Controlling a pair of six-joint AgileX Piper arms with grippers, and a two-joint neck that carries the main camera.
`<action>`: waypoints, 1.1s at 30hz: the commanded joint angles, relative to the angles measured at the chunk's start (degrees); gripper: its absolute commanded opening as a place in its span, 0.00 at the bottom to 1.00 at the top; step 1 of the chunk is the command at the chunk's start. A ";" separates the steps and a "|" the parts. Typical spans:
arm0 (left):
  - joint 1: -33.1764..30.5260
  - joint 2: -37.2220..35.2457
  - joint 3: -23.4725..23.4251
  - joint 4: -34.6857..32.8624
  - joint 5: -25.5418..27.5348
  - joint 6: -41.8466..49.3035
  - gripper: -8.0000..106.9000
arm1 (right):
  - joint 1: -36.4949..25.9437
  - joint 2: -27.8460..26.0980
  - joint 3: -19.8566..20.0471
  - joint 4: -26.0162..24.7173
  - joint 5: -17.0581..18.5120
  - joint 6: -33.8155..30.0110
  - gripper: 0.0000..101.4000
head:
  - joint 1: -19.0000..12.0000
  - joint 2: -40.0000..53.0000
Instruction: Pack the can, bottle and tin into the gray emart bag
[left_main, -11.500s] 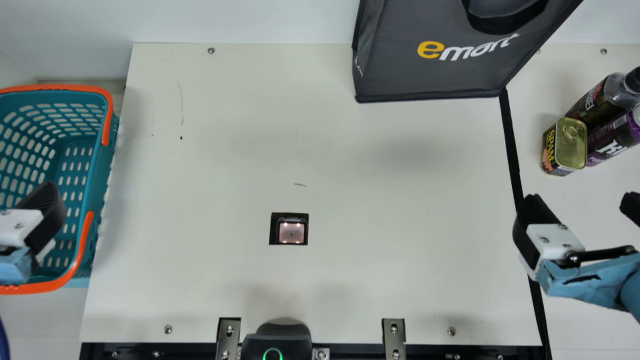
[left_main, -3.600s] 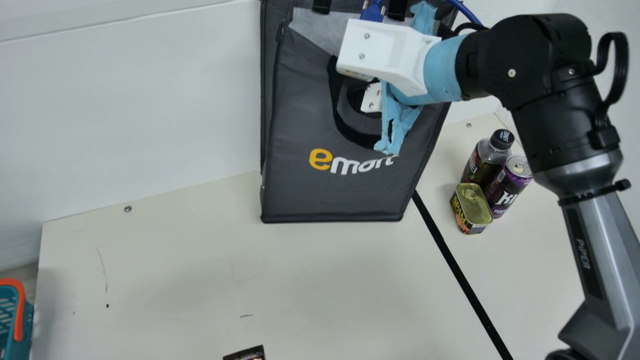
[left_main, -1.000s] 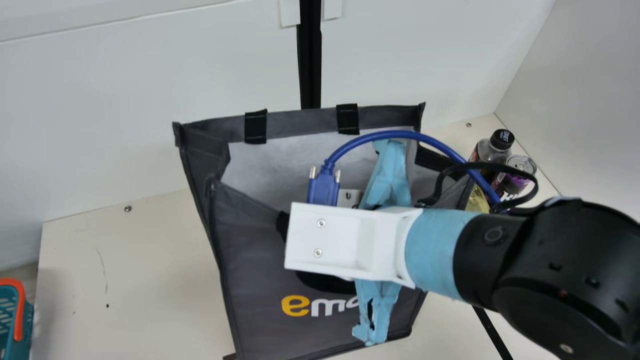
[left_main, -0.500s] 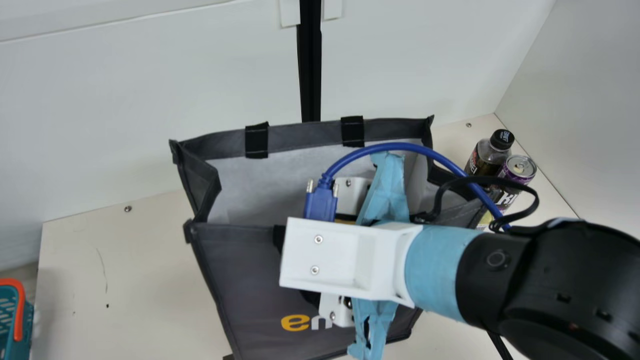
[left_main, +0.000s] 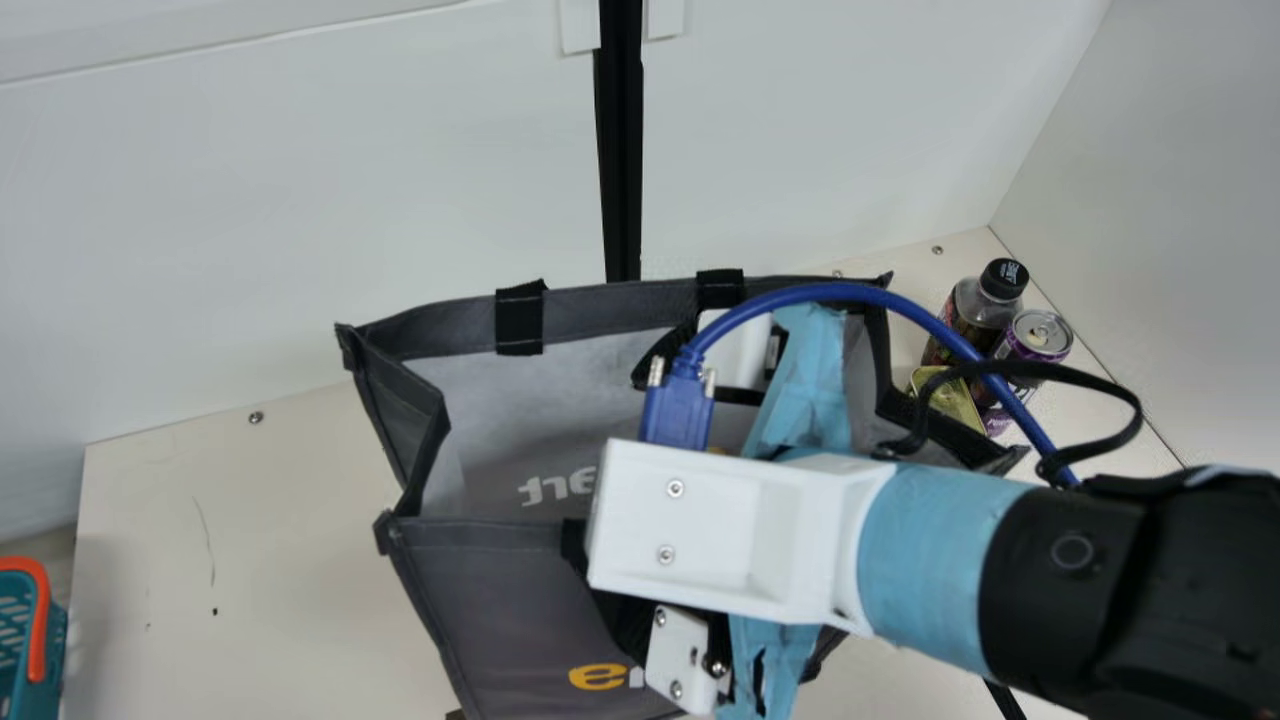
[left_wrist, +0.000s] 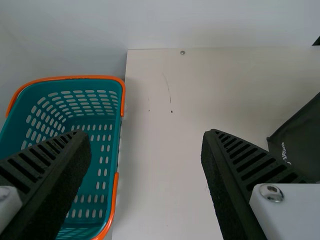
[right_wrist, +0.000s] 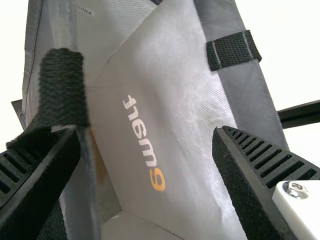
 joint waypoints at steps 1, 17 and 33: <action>0.00 0.00 0.00 0.00 0.00 0.00 0.85 | -0.01 -0.22 -0.05 -0.16 -0.04 0.02 0.90 | -1.39 -0.05; 0.00 0.00 0.00 0.00 0.00 0.00 0.85 | -1.12 -3.45 -2.41 0.30 -0.04 -0.08 0.90 | -1.39 -0.05; 0.00 0.00 0.00 0.00 0.00 0.00 0.85 | -8.06 -5.95 -9.51 3.57 -0.04 0.71 0.90 | -1.39 -0.05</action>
